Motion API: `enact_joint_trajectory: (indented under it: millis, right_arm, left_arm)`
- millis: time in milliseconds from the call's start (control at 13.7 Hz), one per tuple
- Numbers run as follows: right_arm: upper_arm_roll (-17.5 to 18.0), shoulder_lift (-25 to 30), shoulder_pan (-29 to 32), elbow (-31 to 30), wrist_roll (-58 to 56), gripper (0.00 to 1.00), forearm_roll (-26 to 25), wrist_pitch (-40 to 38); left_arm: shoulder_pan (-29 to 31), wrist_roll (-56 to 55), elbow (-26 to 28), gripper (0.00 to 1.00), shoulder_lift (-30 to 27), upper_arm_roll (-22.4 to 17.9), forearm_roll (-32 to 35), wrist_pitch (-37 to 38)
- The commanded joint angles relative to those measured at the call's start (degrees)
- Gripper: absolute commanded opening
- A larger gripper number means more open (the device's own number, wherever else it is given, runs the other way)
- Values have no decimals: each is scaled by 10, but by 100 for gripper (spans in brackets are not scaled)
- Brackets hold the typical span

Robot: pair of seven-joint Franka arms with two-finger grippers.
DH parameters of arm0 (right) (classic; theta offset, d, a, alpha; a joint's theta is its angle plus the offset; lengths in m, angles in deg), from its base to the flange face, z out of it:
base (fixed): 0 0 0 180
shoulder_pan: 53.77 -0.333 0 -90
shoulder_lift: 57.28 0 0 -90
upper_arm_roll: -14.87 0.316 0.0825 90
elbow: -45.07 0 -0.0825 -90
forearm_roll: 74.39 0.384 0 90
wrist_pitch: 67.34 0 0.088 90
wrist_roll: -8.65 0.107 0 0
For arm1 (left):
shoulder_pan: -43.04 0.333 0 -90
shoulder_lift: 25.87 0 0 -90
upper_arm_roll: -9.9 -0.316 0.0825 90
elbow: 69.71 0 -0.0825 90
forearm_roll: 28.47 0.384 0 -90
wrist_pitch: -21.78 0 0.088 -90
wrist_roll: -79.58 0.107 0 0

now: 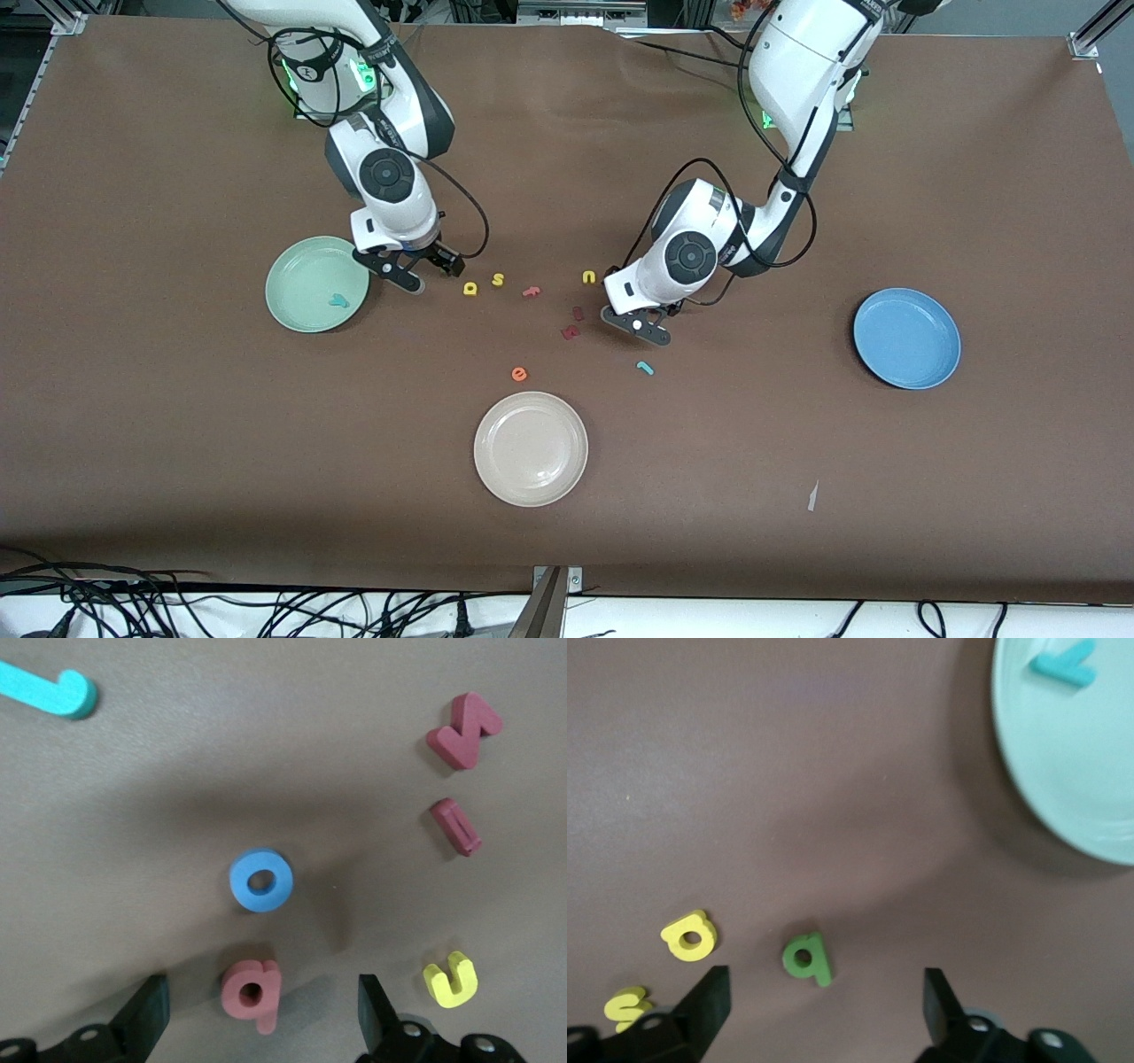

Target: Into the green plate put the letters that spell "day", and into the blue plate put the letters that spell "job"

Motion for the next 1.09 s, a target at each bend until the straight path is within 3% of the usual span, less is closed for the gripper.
enact_joint_trajectory:
  millis: [0, 219, 365, 511, 657, 803, 1021]
  right_arm:
    - [1, -32, -10, -5, 20, 82, 0, 47]
    - [1, -54, -11, -5, 21, 71, -1, 77]
    - [1, -57, -12, -5, 22, 51, -1, 78]
    - [1, -56, -12, -5, 21, 28, -3, 78]
    - [1, -52, -12, -4, 17, 16, -5, 73]
    - [-1, -46, -12, 2, 3, 16, -15, 50]
    - [-26, -2, -11, 20, -74, 16, -41, -55]
  left_arm:
    - [-18, -10, 10, 71, -7, -9, 15, -3]
    - [-17, -11, 15, 51, -8, -9, 53, -3]
    - [-16, -11, 15, 45, -8, -9, 53, -3]
    - [-14, -11, 15, 29, -8, -9, 54, -3]
    - [-13, -11, 14, 15, -10, -9, 53, -3]
    - [1, -9, 14, 10, -26, -9, 54, 5]
    - [82, 1, 12, 8, -75, -4, 54, 67]
